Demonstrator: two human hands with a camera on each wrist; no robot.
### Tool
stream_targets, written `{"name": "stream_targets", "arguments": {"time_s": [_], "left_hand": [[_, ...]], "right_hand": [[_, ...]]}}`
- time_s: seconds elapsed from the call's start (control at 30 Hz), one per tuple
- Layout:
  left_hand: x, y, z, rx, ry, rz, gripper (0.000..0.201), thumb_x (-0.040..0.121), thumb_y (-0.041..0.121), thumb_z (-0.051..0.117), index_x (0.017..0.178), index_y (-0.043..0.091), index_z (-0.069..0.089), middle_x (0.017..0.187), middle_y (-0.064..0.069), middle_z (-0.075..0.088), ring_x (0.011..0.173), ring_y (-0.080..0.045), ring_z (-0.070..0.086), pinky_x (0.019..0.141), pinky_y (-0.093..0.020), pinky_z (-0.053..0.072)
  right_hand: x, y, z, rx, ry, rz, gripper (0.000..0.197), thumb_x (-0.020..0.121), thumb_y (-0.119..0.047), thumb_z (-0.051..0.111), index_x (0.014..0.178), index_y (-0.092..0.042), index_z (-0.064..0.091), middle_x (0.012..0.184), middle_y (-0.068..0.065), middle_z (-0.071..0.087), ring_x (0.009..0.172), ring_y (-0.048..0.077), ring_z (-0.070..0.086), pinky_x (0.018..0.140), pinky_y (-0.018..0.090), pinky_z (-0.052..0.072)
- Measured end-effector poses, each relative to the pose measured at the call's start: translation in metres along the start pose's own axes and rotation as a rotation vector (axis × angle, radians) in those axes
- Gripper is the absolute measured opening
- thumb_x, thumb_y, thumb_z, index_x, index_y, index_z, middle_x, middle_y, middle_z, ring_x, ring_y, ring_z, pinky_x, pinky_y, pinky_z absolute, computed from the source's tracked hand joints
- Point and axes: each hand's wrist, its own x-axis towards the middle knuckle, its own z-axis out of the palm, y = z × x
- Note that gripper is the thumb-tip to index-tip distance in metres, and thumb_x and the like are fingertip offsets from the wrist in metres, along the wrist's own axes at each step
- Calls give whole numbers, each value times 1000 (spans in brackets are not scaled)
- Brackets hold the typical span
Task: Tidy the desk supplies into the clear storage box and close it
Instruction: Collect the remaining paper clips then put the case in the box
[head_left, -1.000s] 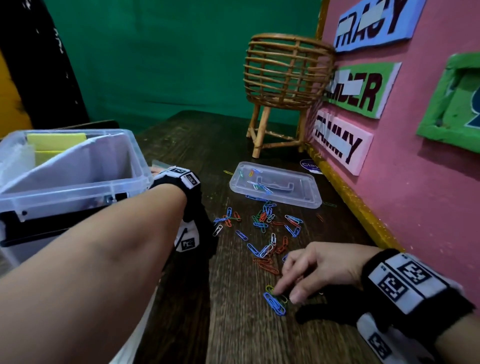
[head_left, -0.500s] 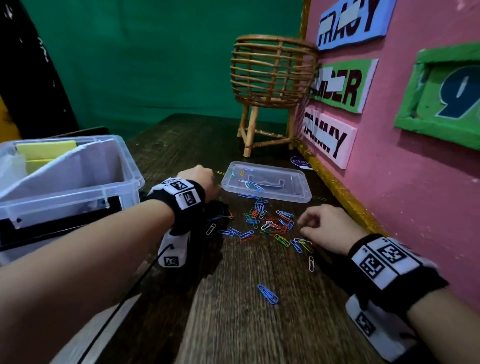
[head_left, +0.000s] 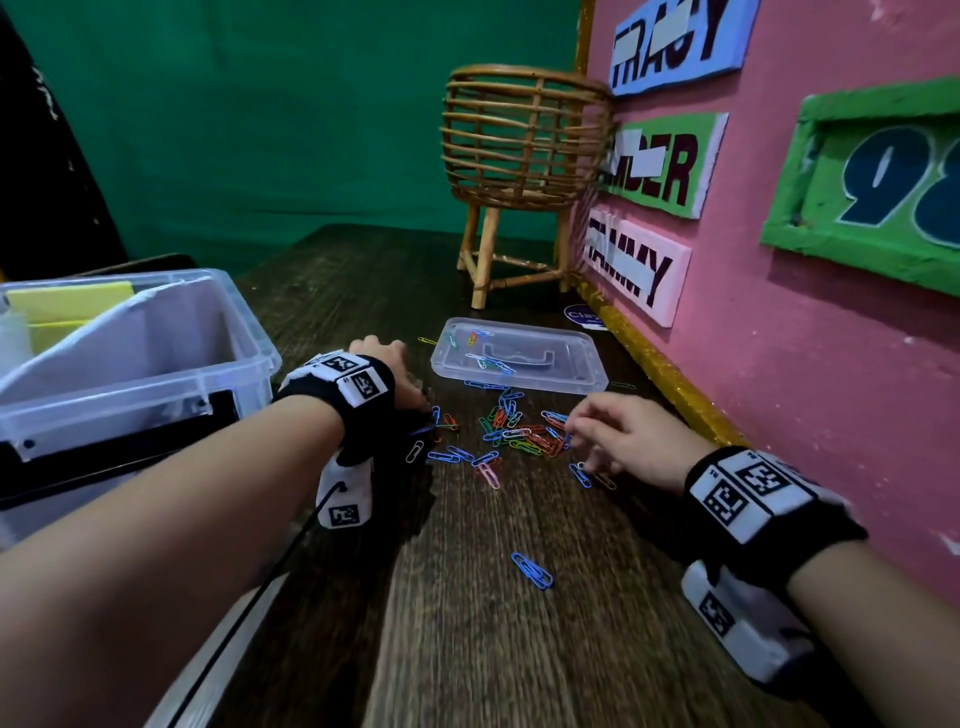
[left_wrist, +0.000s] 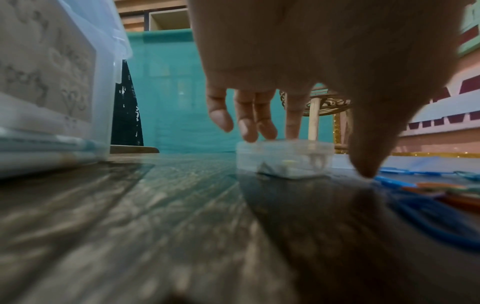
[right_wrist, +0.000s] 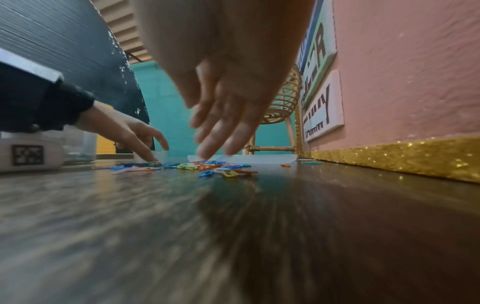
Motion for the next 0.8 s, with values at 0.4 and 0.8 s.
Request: {"name": "stream_targets", "arguments": {"time_s": [0.4,0.8], "left_hand": [[-12,2,-8,-33,-46,28,69,78,70,46,133,28,43,128,-16,52,118,-34,49,98,-39,43],[-120,37,-17,-337,-146,694,62,82,56,55,130,19,39,107,1,57,91,-14,54,80,-24,42]], "right_hand": [[3,13,-5,-183,211,16,7,90,-18,55,88,-24,51,79,-3,59,68,18,64,61,26,47],[-31,-14,6,-66,-7,-112,84,58,-54,78,132,-31,45,122,-9,56,108,8,56,98,30,44]]}}
